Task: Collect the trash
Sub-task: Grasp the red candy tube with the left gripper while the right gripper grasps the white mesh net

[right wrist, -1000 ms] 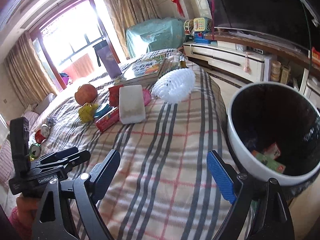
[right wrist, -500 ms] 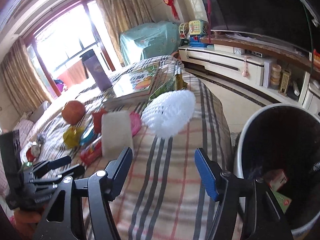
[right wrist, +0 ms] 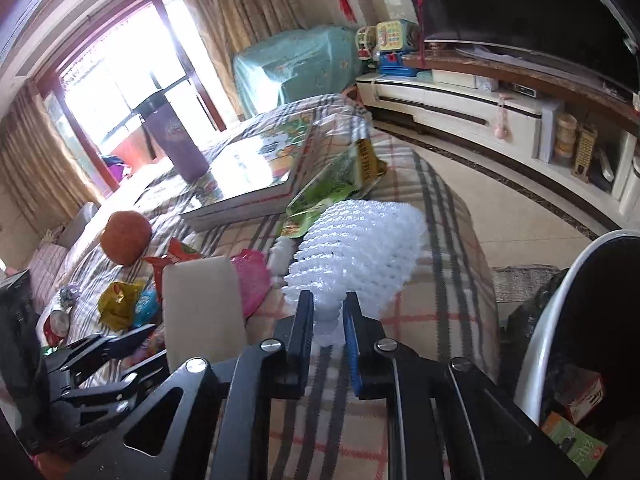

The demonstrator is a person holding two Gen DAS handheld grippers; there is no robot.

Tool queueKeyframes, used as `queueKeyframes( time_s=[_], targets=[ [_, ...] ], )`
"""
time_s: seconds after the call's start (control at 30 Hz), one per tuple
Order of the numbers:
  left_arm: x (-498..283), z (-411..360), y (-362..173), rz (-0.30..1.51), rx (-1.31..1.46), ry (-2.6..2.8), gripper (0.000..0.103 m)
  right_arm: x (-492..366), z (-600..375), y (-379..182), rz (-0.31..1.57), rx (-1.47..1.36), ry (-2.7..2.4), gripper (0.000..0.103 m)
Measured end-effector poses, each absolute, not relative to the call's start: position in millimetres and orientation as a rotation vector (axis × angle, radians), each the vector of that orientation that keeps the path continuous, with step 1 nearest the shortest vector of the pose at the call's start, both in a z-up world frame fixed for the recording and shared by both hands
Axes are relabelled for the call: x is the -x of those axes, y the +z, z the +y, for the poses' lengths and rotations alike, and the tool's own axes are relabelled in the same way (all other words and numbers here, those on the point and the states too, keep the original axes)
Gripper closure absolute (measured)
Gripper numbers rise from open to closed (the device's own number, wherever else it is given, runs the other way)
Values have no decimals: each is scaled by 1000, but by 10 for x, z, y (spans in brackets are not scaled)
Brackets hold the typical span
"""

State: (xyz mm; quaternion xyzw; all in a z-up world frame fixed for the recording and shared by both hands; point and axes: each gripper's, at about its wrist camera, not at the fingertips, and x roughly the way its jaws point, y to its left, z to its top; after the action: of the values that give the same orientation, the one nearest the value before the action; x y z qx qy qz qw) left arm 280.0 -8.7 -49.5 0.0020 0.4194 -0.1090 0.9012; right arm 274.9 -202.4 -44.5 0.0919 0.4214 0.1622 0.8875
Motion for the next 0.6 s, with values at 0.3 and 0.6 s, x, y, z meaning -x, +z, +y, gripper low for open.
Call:
queueKeyframes(
  time_s=[0.3,0.6],
  targets=[
    [-2633,-22,-463,842,39,-237,66,-2498,-2068,-404,866,-214,353,91],
    [-2178,5,-348,811,116,-259,68,-2111,-2179,-255,845,-224,364,91]
  ],
)
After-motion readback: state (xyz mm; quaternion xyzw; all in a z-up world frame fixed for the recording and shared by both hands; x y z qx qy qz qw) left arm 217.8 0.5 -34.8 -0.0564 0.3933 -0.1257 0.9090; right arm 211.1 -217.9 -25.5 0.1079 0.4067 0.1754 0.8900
